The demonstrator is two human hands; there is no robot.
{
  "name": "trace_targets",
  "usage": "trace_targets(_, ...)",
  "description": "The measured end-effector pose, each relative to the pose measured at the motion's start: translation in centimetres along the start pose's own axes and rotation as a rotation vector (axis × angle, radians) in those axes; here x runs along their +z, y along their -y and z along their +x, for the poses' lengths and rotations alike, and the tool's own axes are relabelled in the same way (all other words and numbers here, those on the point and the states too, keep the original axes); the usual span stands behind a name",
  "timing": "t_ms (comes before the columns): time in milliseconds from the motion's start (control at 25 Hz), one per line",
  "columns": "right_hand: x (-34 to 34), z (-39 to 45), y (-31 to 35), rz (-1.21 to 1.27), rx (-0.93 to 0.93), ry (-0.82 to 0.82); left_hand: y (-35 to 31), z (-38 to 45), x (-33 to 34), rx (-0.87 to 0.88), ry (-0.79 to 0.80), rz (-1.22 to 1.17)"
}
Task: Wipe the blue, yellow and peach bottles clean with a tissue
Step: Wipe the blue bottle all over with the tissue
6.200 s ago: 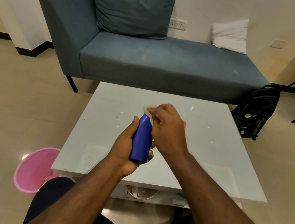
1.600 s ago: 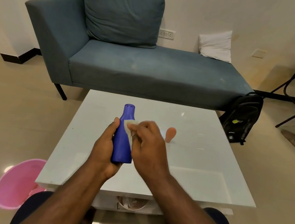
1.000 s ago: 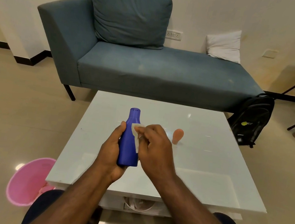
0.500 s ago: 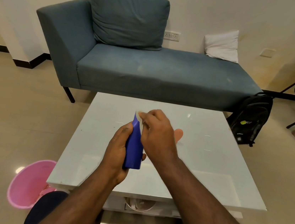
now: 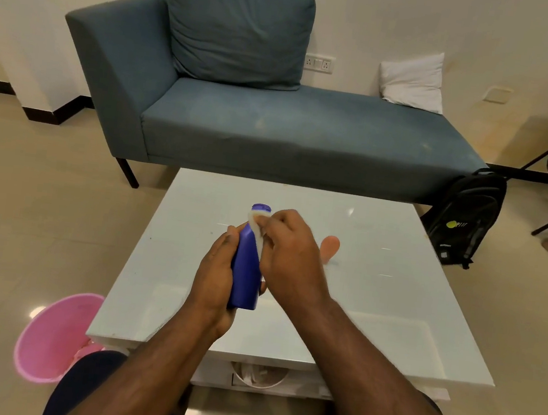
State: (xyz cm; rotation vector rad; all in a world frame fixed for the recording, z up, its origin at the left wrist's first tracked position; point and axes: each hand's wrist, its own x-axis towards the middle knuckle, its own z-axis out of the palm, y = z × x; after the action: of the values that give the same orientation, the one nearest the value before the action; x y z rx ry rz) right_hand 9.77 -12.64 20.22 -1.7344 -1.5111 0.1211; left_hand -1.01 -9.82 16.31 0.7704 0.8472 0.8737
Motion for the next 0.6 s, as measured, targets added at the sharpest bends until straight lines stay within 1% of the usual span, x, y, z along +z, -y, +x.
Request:
trace_targets(80, 0.1, 0.5, 0.1, 0.004, 0.036, -0.056, 0.1, -0.1, 0.1, -0.012, -0.003, -0.010)
trace_targets(160, 0.8, -0.8, 1.1, 0.051, 0.040, -0.050, -0.1, 0.0, 0.1, -0.023, -0.011, -0.068)
trace_targets(240, 1.2, -2.9, 1.9, 0.103, -0.030, 0.003, -0.6, 0.2, -0.3, -0.040, -0.030, -0.163)
trace_targets(320, 1.1, -4.2, 2.0, 0.007, -0.124, 0.062, -0.7, 0.4, -0.9, -0.047, -0.044, -0.189)
trace_targets(360, 1.0, -3.9, 1.7, -0.031, -0.148, 0.059, -0.6, 0.4, -0.9, -0.051, -0.047, -0.174)
trace_targets(400, 0.9, -3.3, 1.4, -0.029, -0.118, 0.046, -0.4, 0.4, -0.8, -0.056, -0.052, -0.154)
trace_targets(480, 0.8, -1.9, 1.5, 0.058, -0.019, -0.004, -0.3, 0.4, -0.5, -0.074, -0.056, -0.147)
trace_targets(520, 0.9, -1.9, 1.9, 0.092, 0.010, 0.000, -0.4, 0.4, -0.4, -0.082, -0.049, -0.166)
trace_targets(560, 1.1, -2.3, 2.4, 0.077, -0.005, 0.016, -0.7, 0.5, -0.4, -0.086, -0.034, -0.198)
trace_targets(600, 1.3, -3.0, 2.7, 0.008, -0.073, 0.038, -1.1, 0.6, -0.6, -0.087, -0.017, -0.231)
